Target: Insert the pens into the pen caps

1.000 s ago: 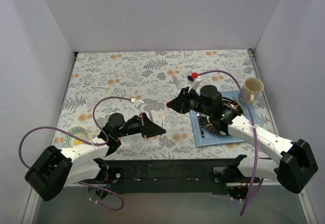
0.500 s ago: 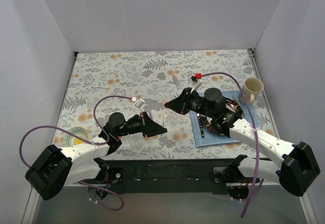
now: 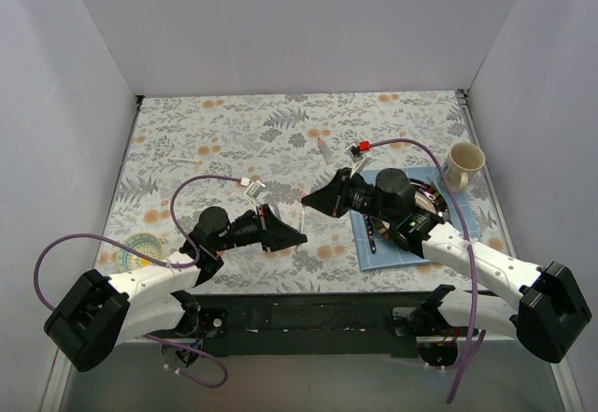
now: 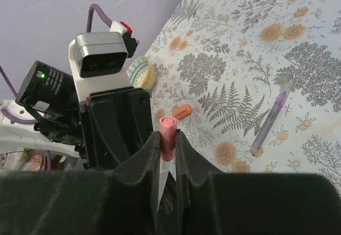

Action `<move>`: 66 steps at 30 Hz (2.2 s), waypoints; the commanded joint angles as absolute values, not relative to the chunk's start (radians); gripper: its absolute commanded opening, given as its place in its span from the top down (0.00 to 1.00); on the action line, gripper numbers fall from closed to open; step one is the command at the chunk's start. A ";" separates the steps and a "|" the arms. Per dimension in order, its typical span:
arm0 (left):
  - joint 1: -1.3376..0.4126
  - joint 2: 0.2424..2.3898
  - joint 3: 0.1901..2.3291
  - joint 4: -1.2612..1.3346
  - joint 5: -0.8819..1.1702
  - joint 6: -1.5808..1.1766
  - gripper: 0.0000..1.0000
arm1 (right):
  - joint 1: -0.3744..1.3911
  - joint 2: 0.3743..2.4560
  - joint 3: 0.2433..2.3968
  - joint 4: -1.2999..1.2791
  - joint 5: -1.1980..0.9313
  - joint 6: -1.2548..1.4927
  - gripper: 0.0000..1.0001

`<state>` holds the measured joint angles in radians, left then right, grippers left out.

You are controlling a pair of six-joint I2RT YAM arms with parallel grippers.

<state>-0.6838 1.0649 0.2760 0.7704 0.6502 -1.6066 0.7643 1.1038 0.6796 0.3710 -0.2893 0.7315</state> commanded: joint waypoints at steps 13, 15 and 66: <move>-0.689 1.020 0.313 0.788 0.543 -1.582 1.00 | 0.960 1.006 0.517 0.523 -0.063 0.830 0.99; -0.689 1.019 0.340 0.750 0.531 -1.548 1.00 | 0.985 1.005 0.523 0.503 -0.016 0.833 0.99; -0.689 0.811 0.658 0.127 0.620 -0.884 1.00 | 1.074 1.061 1.086 0.150 0.103 0.390 0.30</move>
